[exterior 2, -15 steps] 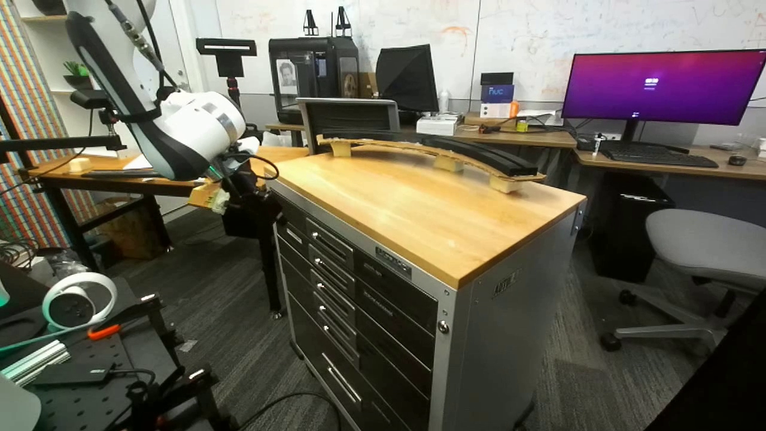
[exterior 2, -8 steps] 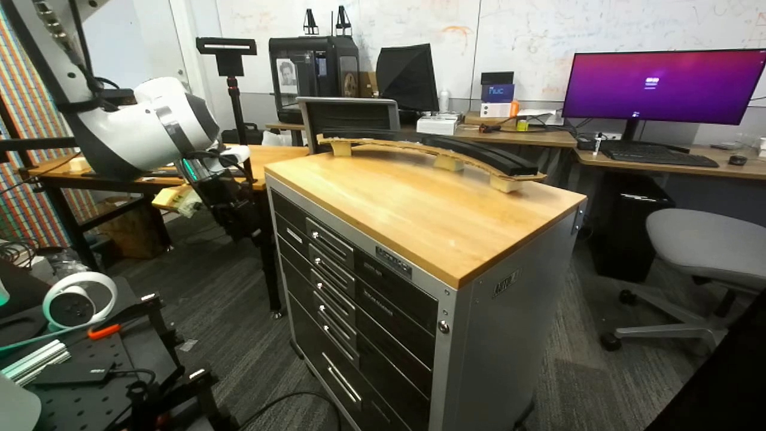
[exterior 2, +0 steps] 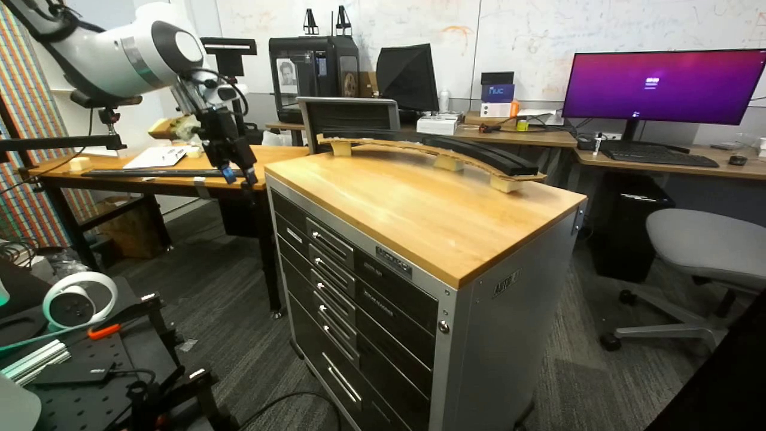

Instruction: Put the screwdriver in the drawer then close it

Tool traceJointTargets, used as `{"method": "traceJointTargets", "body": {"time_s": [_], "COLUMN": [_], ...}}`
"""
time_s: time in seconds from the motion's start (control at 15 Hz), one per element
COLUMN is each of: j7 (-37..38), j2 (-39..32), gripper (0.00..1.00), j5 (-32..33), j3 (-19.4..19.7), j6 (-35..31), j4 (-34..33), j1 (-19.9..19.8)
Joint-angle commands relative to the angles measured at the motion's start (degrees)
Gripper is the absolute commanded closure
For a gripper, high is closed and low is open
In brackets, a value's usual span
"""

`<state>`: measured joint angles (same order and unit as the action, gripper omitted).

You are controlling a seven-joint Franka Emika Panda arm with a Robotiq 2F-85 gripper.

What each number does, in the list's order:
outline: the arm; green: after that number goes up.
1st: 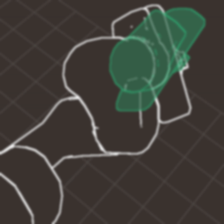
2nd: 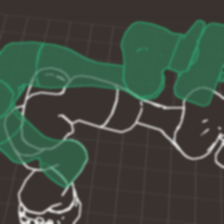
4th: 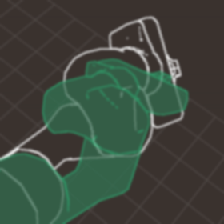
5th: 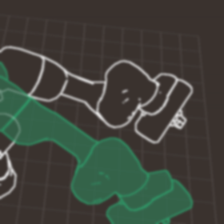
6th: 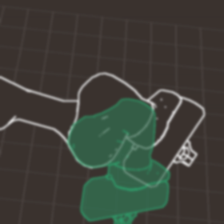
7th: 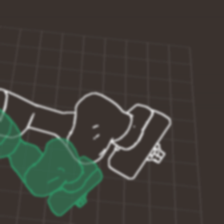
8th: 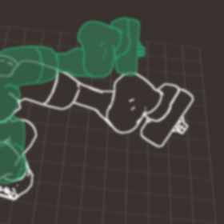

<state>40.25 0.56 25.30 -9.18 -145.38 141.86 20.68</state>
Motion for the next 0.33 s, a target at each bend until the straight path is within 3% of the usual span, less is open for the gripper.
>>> {"method": "traceJointTargets", "body": {"time_s": [0.0,0.13,0.2,0.27], "j7": [-6.71,-8.41,-5.44,-6.45], "j2": [3.41,2.87,3.49,3.59], "gripper": [0.00,0.00,0.00,0.00], "j5": [-8.06,-13.41,-9.59,-11.28], "j3": [-3.22,-3.64,-4.34,-4.41], "j6": [11.97,18.41,12.85,15.41], "j4": [-9.67,-17.04,-10.71,-13.52], "j1": [-1.91,-2.72,-3.05,-3.25]}}
